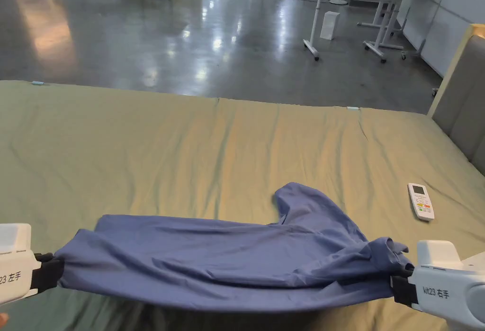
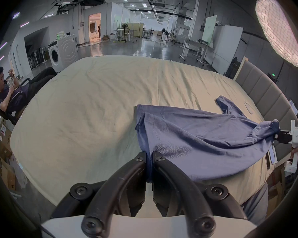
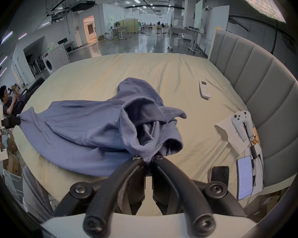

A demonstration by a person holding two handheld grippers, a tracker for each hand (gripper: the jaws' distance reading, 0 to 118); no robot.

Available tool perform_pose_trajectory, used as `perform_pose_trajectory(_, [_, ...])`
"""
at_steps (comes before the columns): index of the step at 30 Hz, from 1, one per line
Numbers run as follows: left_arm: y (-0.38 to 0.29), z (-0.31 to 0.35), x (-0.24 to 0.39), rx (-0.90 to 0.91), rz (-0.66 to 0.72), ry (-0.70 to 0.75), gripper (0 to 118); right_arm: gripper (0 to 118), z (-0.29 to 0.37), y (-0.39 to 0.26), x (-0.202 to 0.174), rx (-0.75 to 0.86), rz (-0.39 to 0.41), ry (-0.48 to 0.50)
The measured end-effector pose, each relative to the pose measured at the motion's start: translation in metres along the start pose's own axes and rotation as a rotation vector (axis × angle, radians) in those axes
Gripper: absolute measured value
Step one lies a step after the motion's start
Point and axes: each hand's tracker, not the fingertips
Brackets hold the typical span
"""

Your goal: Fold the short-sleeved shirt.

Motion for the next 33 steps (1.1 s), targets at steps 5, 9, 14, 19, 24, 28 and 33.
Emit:
perform_pose_trajectory(5, [-0.038,0.015,-0.01,-0.035,0.037,-0.015,7,6,0.018,-0.035,0.001,-0.029,-0.013,0.017])
perform_pose_trajectory(9, [-0.078,0.021,-0.015,-0.083,0.043,-0.005,7,6,0.031,-0.073,-0.007,-0.085,-0.016,0.01])
perform_pose_trajectory(14, [-0.12,0.006,-0.027,-0.193,0.07,0.029,7,6,0.023,-0.124,-0.016,-0.193,-0.025,0.001])
perform_pose_trajectory(19, [-0.146,-0.033,-0.031,-0.276,0.065,0.068,7,6,-0.019,-0.159,-0.022,-0.24,0.013,-0.054])
perform_pose_trajectory(24, [-0.146,-0.042,-0.025,-0.272,0.042,0.095,7,13,-0.036,-0.163,-0.025,-0.23,-0.023,-0.059])
perform_pose_trajectory(28, [-0.14,-0.034,-0.028,-0.27,0.032,0.081,8,31,-0.022,-0.152,-0.032,-0.224,0.011,-0.115])
perform_pose_trajectory(33, [-0.117,-0.017,-0.021,-0.151,0.026,0.081,50,75,0.009,-0.12,-0.036,-0.072,0.034,-0.187])
